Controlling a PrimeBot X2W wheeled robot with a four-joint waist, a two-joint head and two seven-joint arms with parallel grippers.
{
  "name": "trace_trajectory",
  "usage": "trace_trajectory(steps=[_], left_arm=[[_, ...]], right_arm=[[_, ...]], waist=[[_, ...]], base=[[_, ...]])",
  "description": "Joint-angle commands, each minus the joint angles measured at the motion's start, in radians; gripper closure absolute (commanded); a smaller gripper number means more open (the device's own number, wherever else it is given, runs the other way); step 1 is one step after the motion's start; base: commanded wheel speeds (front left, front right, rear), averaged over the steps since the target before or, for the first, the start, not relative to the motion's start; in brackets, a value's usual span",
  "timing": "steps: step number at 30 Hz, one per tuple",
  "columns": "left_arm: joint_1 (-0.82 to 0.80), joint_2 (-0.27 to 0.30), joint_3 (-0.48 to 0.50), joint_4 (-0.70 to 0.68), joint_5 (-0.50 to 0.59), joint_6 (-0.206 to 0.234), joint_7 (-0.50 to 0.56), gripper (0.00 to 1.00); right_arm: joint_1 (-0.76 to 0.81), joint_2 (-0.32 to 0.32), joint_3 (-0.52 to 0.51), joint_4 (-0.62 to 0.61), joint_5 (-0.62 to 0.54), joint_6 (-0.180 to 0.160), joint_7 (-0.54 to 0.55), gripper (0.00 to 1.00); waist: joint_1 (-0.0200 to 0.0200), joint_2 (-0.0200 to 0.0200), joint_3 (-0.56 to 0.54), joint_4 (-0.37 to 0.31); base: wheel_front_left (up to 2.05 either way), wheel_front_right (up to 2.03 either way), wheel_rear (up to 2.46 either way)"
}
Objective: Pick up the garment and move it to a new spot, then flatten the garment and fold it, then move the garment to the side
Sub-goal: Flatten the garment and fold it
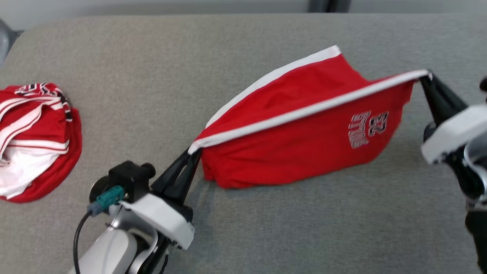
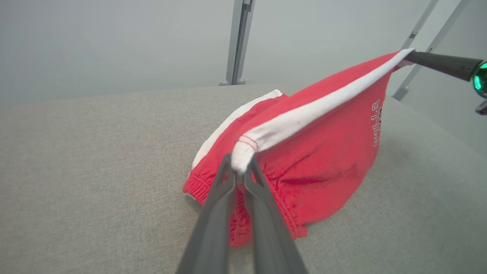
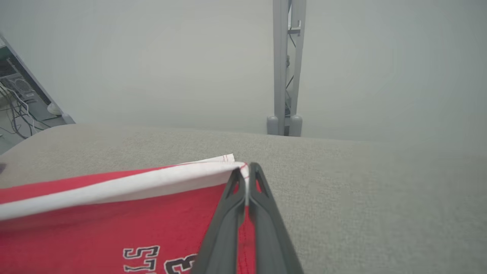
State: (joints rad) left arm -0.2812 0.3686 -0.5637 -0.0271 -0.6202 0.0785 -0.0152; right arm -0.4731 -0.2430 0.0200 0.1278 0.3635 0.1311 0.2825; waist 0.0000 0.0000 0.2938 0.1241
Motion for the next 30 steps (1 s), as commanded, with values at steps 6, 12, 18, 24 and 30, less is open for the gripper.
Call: trace_trajectory(steps=[6,12,18,24,30], left_arm=[[-0.148,-0.076,-0.021,0.156,-0.022,-0.077,-0.026,1.0],[-0.242,-0.138,-0.053,0.278,-0.022,-0.131,-0.043,1.0],[-0.31,-0.19,-0.077,0.391,-0.031,-0.167,-0.067,1.0],[-0.311,-0.206,-0.072,0.463,-0.046,-0.169,-0.099,0.0],[-0.257,-0.181,-0.036,0.463,-0.037,-0.122,-0.174,0.0]], right_arm=[[-0.25,-0.06,0.103,0.277,0.009,-0.001,-0.077,1.0],[-0.397,-0.071,0.165,0.499,0.002,-0.001,-0.144,1.0],[-0.502,-0.055,0.244,0.693,0.006,-0.001,-0.218,1.0],[-0.527,-0.039,0.296,0.797,0.032,-0.001,-0.335,0.0],[-0.464,-0.019,0.32,0.815,0.063,-0.001,-0.493,0.0]], waist=[[0.0,0.0,0.101,0.108],[0.0,0.0,0.138,0.15],[0.0,0.0,0.16,0.17],[0.0,0.0,0.144,0.157],[0.0,0.0,0.093,0.111]], base=[[0.0,0.0,0.0],[0.0,0.0,0.0],[0.0,0.0,0.0],[0.0,0.0,0.0],[0.0,0.0,0.0]])
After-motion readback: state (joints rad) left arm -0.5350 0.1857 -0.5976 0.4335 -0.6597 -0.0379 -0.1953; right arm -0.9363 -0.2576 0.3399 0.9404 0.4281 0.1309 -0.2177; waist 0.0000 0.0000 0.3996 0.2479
